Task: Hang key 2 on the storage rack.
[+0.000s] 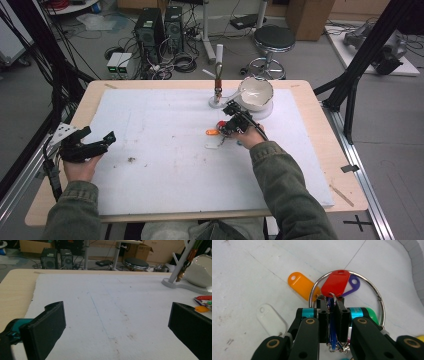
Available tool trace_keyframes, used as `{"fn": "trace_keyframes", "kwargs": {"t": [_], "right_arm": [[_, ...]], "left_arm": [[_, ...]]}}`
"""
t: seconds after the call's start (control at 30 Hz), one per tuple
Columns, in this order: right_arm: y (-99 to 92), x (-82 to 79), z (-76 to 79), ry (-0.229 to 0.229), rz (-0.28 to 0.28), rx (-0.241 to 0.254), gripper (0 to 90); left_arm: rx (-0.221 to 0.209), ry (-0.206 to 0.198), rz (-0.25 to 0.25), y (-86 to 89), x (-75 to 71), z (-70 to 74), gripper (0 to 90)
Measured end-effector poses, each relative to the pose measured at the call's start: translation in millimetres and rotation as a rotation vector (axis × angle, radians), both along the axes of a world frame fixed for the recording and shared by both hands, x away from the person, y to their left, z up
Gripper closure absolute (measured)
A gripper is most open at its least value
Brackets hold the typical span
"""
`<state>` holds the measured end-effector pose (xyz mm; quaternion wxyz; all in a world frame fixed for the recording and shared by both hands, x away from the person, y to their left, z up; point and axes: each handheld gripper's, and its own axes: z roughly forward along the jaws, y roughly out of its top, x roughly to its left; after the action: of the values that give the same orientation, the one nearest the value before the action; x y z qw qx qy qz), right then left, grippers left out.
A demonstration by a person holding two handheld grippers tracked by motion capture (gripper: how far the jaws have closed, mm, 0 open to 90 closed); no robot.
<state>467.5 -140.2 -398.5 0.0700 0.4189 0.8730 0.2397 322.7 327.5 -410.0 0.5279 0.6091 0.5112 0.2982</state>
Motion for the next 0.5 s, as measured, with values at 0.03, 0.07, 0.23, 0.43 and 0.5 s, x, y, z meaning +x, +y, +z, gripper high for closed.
{"fn": "trace_keyframes", "kwargs": {"t": [0.03, 0.07, 0.23, 0.43, 0.5], "right_arm": [[-1.3, -0.4, 1.1, 0.0, -0.005, 0.008, 83.9], [-3.4, 0.0, 2.2, -0.005, 0.002, 0.017, 83.9], [-10.2, -1.4, 10.8, -0.014, -0.014, 0.07, 83.8], [-21.1, -4.2, 23.6, -0.029, -0.027, 0.144, 83.8], [-22.9, -4.4, 25.4, -0.037, -0.027, 0.155, 83.8]], "left_arm": [[0.0, 0.0, 0.0, -0.1, 0.0, 0.0, 1.7], [0.002, 0.0, -0.001, -0.1, -0.2, 0.1, 1.7], [0.002, 0.001, 0.0, -0.4, 0.0, -0.1, 1.7], [0.002, 0.001, 0.0, -0.5, 0.0, -0.1, 1.7], [0.003, 0.003, 0.0, -0.5, 0.1, -0.1, 1.7]]}}
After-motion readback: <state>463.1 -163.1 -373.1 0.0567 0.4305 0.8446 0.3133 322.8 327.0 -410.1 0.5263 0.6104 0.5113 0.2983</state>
